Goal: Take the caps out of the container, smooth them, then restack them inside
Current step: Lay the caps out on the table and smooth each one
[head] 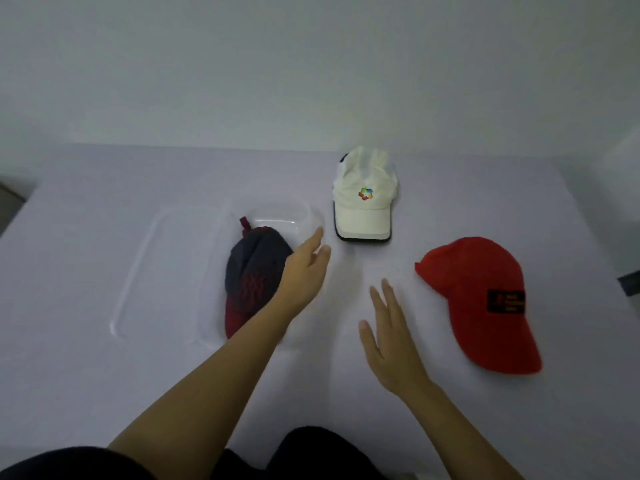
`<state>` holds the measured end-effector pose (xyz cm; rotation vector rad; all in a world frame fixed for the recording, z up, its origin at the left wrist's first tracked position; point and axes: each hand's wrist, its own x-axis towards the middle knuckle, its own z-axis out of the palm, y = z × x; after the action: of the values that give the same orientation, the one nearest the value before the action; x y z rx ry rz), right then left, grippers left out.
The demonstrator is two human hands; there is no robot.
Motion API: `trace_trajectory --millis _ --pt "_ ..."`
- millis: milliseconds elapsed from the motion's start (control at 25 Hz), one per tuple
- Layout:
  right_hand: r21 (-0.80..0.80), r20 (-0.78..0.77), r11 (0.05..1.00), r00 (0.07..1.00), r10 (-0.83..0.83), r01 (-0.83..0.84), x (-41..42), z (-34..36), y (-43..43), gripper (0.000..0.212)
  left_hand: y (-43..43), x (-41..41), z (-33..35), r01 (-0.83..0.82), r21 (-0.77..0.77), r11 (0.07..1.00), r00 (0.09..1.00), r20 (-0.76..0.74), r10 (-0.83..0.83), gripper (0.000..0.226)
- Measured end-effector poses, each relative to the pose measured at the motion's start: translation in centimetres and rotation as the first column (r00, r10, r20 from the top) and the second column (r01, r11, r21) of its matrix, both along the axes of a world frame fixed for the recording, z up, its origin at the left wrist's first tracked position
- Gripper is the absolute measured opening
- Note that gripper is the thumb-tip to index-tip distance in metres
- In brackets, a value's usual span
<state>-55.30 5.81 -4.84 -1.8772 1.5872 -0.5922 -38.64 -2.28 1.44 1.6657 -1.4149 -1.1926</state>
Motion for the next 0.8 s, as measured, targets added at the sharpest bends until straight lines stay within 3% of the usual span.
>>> trace_trajectory --millis 120,240,320,440,600,800 --pt "0.042 0.011 0.978 0.979 0.203 -0.203 5.9 0.6 -1.8 0.059 0.6 5.0 -0.3 -0.139 0.015 0.990 0.990 0.029 0.139 0.047" --pt "0.111 -0.116 0.940 0.935 0.336 -0.324 12.8 0.6 -4.6 0.060 1.1 11.4 -1.5 -0.237 0.035 0.971 0.965 0.123 0.232 0.044" --pt "0.214 -0.166 0.937 0.935 0.314 -0.277 15.3 -0.1 -6.0 0.069 1.3 13.1 -2.6 -0.223 0.142 0.964 0.967 0.158 0.200 0.045" --pt "0.323 -0.014 0.932 0.983 0.181 -0.166 17.4 -0.3 -6.9 0.080 1.1 13.8 -5.0 -0.176 0.288 0.941 0.984 0.077 0.160 0.043" --pt "0.288 0.059 0.956 0.998 0.030 -0.046 18.1 0.1 -7.9 0.077 0.6 14.4 -7.6 -0.202 0.234 0.951 0.978 0.107 0.181 0.019" --pt "0.346 0.215 0.935 0.977 0.004 -0.080 16.8 1.4 -8.4 0.086 0.0 14.0 -4.8 -0.270 0.156 0.950 0.961 -0.027 0.277 0.039"
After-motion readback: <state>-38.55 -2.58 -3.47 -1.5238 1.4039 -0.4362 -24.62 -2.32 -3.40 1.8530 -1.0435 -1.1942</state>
